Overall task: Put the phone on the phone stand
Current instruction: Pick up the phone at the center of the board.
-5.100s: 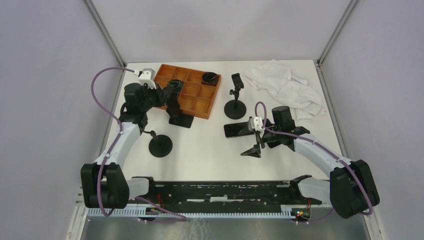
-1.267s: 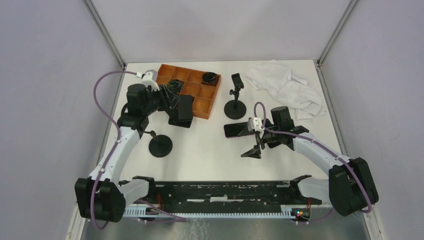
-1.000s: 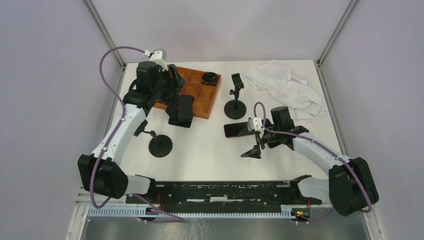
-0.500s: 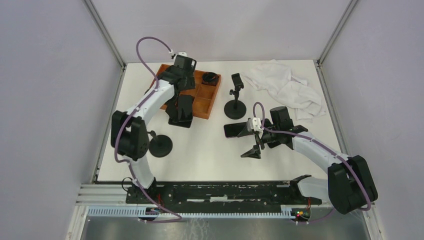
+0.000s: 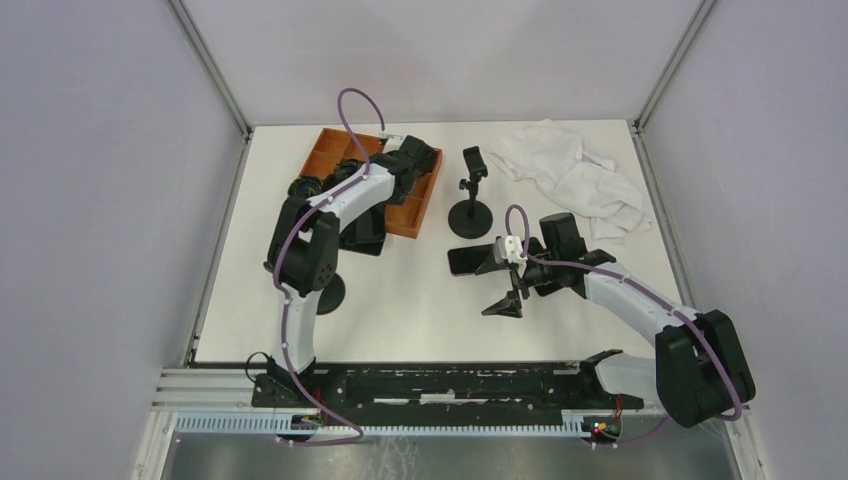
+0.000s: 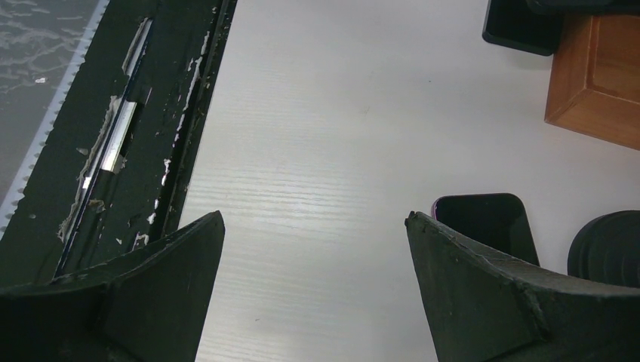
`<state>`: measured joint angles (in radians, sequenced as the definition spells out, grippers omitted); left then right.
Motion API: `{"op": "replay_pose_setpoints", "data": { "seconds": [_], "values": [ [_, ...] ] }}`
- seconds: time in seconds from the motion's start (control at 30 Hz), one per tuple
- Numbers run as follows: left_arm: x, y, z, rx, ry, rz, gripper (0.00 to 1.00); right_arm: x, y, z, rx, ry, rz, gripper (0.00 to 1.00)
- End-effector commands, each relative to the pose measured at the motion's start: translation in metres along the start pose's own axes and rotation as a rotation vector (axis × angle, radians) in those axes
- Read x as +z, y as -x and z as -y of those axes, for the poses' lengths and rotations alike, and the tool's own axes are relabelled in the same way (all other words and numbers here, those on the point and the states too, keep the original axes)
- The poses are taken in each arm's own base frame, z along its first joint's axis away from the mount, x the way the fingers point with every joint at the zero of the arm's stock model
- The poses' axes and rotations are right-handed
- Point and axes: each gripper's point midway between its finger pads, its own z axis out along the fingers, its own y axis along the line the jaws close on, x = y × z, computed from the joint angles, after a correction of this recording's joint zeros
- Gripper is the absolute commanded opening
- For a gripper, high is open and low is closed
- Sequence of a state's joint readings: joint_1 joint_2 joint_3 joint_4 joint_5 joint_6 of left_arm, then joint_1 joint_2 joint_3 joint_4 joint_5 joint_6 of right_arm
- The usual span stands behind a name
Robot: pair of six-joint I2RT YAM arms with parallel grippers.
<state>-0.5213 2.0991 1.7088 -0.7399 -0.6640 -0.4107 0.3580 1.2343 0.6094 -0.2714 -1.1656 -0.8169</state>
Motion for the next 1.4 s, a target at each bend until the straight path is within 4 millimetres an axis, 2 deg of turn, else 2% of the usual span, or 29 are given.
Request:
{"op": "replay_pose_setpoints", "data": {
  "seconds": [0.0, 0.3, 0.67, 1.0, 1.17, 1.23, 1.37],
  "values": [
    [0.006, 0.01, -0.005, -0.025, 0.05, 0.016, 0.48, 0.0, 0.013, 0.01, -0.054, -0.003, 0.01, 0.98],
    [0.022, -0.002, 0.004, 0.028, 0.053, -0.022, 0.52, -0.001, 0.013, 0.009, -0.055, -0.002, 0.01, 0.98],
    [0.03, -0.021, -0.008, 0.043, 0.102, -0.088, 0.52, -0.001, 0.015, 0.009, -0.06, 0.001, 0.013, 0.98],
    [0.006, -0.009, -0.013, 0.009, 0.039, -0.068, 0.34, -0.001, 0.016, 0.009, -0.062, -0.001, 0.014, 0.98],
    [-0.007, -0.006, -0.022, 0.003, 0.03, -0.054, 0.26, -0.001, 0.016, 0.009, -0.064, -0.001, 0.016, 0.98],
    [-0.011, -0.007, -0.026, 0.005, 0.028, -0.049, 0.19, -0.001, 0.017, 0.009, -0.066, -0.001, 0.016, 0.98],
    [-0.019, -0.007, -0.034, -0.008, 0.025, -0.028, 0.12, -0.001, 0.017, 0.009, -0.068, 0.0, 0.017, 0.98]
  ]
}}
